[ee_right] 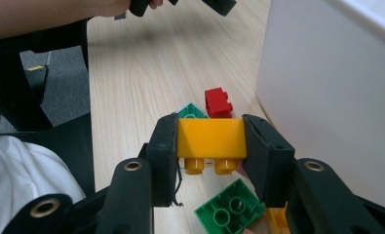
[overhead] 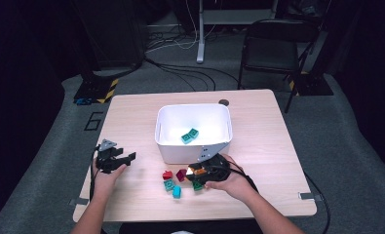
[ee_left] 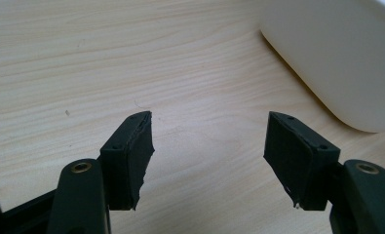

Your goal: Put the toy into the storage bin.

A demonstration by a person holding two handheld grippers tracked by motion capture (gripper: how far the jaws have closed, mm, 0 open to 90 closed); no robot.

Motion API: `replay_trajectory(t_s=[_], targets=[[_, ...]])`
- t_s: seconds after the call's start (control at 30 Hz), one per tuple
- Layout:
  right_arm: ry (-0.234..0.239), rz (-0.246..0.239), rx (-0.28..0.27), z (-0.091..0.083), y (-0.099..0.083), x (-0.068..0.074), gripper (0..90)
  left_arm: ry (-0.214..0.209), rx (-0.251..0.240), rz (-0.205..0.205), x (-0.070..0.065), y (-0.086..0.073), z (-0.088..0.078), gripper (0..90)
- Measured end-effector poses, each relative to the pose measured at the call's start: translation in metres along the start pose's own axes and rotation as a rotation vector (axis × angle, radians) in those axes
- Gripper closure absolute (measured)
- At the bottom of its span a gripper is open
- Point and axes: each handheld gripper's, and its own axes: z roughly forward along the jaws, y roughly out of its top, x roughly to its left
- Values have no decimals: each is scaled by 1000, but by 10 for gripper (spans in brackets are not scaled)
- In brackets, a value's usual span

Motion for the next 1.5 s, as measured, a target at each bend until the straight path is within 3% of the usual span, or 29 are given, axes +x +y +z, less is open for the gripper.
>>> replay_trajectory(t_s=[0.47,0.93,1.5], targets=[[-5,-5,-26,-25,31,-4,586,-1,-2,0,0,0,0,345],[-43,-19,-64,-43,60,-17,586,-6,3,-2,1,0,0,345],[-68,-6,-86,-40,94,-42,586,-10,1,-8,2,0,0,346]])
